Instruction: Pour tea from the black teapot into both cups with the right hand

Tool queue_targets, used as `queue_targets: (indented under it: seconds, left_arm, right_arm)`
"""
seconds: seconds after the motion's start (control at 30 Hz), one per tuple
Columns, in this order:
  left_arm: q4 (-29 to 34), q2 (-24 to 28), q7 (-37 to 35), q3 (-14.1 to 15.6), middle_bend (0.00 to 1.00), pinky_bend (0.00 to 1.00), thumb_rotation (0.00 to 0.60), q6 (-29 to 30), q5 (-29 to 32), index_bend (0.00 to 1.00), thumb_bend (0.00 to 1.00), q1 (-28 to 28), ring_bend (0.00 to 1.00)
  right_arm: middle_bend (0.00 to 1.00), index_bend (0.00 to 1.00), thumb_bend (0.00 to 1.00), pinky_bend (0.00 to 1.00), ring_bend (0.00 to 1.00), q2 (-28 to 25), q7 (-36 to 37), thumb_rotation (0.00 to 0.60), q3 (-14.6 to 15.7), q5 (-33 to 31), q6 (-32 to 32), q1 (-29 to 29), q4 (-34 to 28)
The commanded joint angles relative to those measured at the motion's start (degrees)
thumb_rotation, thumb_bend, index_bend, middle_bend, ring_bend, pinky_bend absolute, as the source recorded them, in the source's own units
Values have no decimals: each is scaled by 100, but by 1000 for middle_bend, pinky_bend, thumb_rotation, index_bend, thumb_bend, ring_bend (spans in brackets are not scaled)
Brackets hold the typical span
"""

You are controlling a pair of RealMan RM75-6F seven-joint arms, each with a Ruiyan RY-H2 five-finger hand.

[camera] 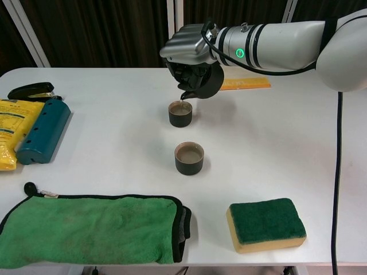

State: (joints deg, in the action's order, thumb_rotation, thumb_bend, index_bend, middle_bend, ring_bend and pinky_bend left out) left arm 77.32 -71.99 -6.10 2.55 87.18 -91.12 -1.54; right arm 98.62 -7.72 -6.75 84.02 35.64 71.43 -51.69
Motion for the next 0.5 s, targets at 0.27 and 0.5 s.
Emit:
queue_targets:
  seconds: [0.27, 0.5]
  left_arm:
    - [-11, 8, -21, -2, 107, 218, 600, -13, 15, 208, 70, 0, 89]
    - [-39, -1, -51, 2, 107, 218, 600, -12, 18, 208, 70, 6, 89]
  right_arm:
    - [1000, 1000, 477, 769, 1000, 60, 37, 600, -27, -36, 0, 1, 20]
    - [1000, 1000, 477, 769, 1000, 92, 278, 600, -118, -193, -16, -66, -46]
